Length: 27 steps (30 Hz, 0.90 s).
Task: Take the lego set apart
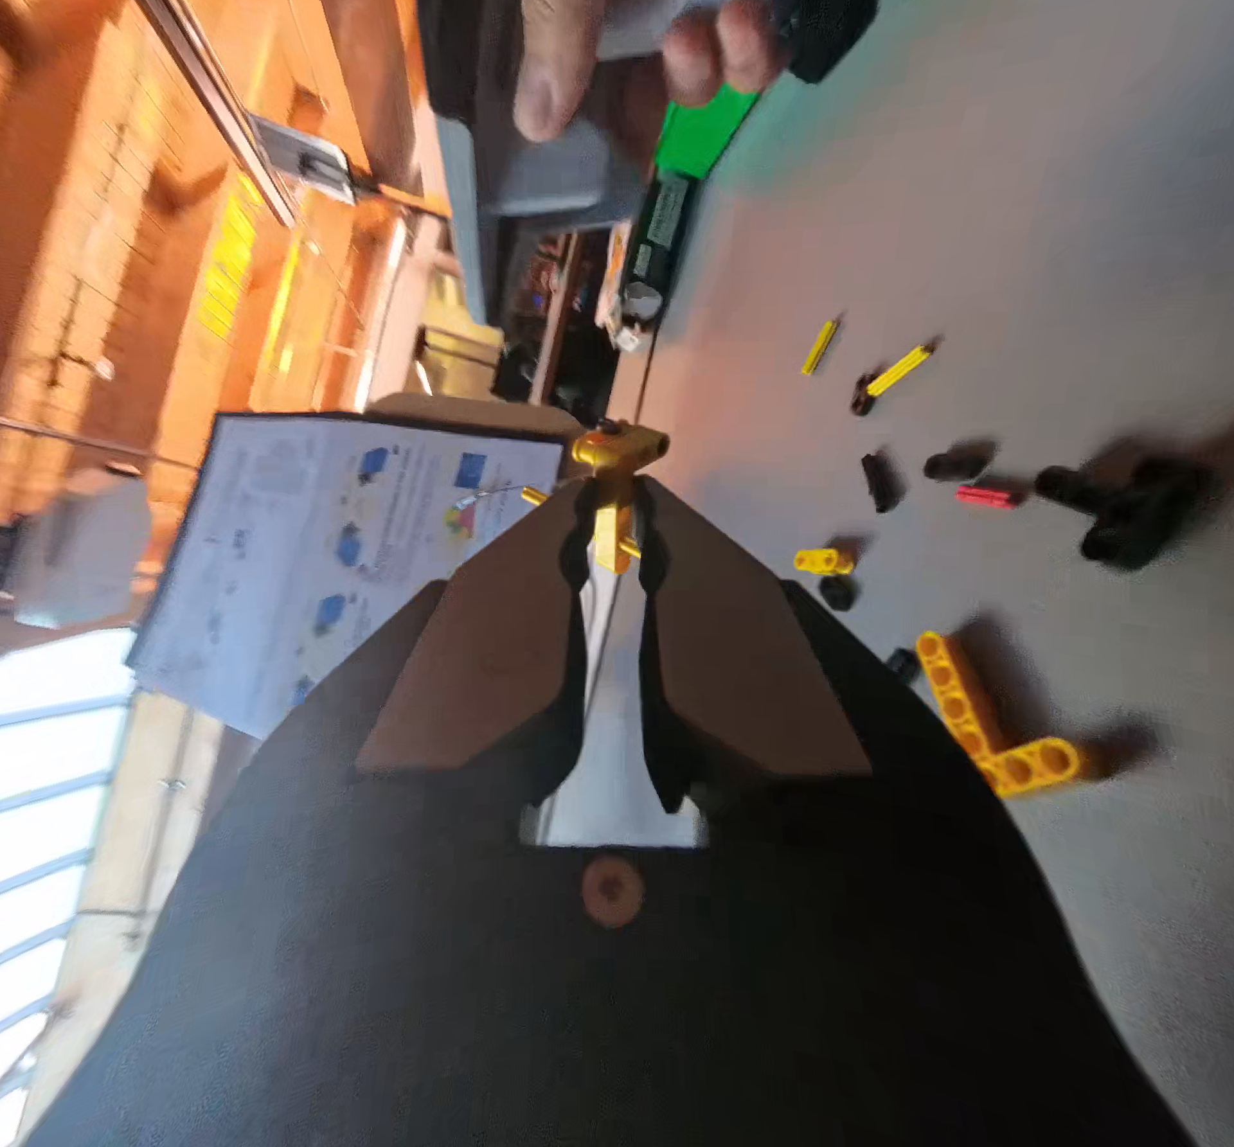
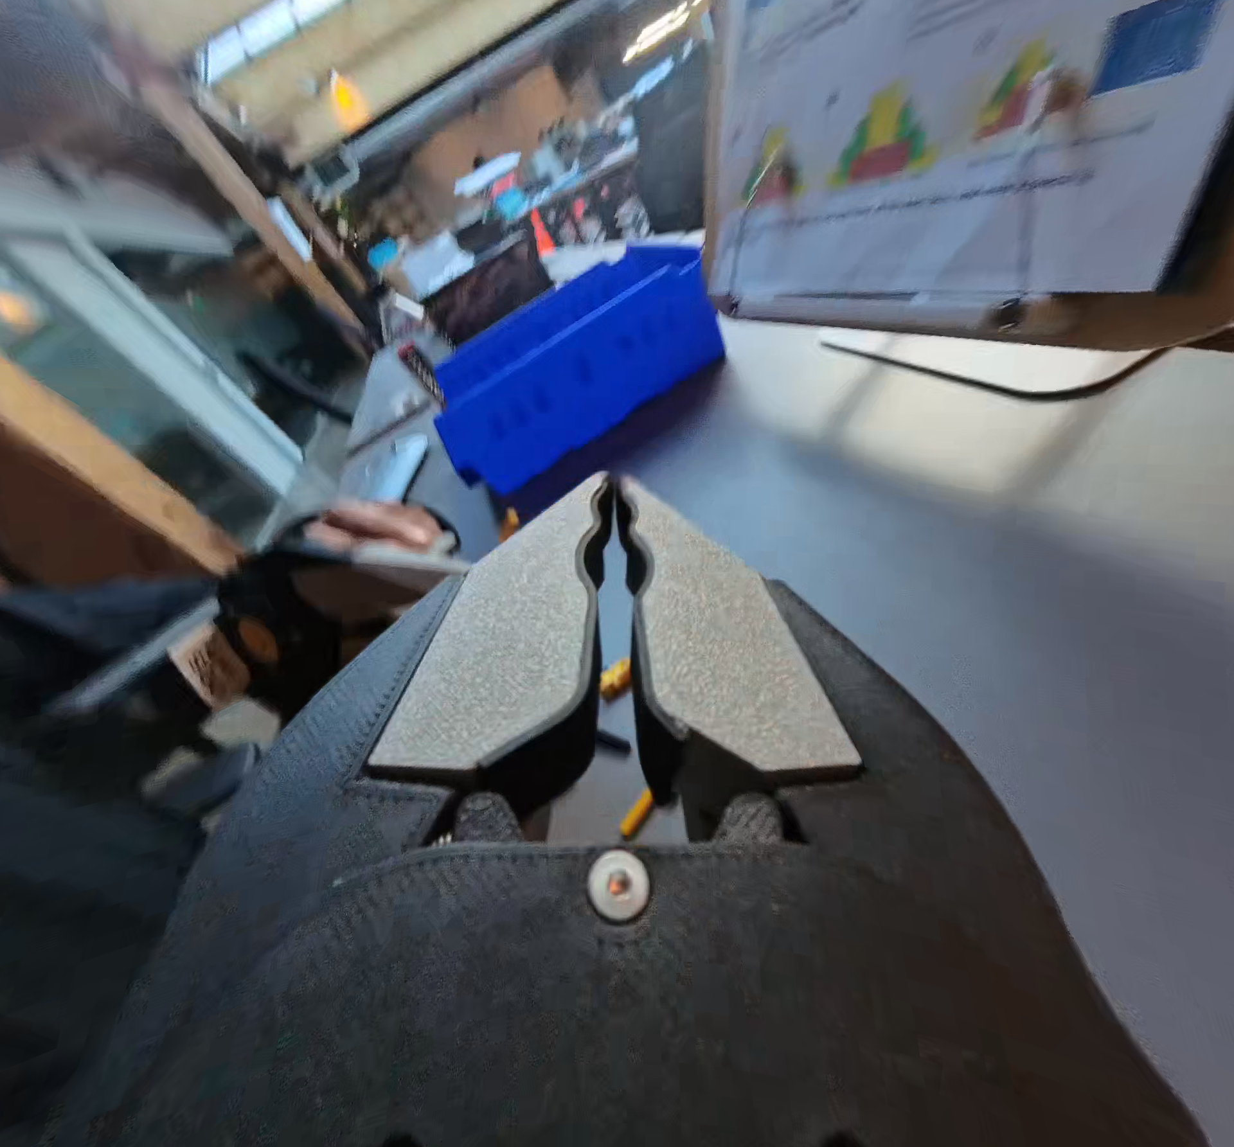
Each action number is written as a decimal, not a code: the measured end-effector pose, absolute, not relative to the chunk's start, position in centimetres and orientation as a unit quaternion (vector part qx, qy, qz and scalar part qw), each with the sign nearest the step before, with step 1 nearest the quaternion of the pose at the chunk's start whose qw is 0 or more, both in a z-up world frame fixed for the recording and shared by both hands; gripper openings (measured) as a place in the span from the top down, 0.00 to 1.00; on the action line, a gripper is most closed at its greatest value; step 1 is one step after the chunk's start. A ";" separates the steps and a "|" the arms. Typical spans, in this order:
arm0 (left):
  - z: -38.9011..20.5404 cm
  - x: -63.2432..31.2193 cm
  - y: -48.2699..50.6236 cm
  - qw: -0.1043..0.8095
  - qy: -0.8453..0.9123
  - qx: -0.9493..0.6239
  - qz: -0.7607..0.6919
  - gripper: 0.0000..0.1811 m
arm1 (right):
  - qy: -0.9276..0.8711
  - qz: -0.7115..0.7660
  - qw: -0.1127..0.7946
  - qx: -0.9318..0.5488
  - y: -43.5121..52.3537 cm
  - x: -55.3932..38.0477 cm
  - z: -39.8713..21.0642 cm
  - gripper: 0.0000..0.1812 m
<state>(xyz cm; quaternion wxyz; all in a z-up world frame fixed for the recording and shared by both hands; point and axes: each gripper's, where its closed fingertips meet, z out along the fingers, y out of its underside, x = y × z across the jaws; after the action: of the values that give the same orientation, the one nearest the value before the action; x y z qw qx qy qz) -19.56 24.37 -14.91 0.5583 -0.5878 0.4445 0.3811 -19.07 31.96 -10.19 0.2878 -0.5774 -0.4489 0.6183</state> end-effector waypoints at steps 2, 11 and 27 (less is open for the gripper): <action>-13.6 -20.1 24.1 0.578 0.435 -0.564 0.398 0.96 | -0.498 0.590 0.271 -0.575 30.2 -19.3 -12.4 0.89; -12.5 -21.3 24.0 0.597 0.421 -0.557 0.395 0.96 | -0.540 0.635 0.207 -0.512 26.1 -19.5 -12.7 0.78; -13.8 -20.8 24.0 0.575 0.418 -0.609 0.352 0.91 | -0.474 0.694 0.132 -0.526 24.3 -20.6 -13.3 0.90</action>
<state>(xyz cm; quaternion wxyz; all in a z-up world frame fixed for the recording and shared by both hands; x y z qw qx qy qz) -20.77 24.03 -13.81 0.5750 -0.6090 0.4179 0.3519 -20.60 24.27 -13.26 0.1319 -0.5258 -0.4735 0.6942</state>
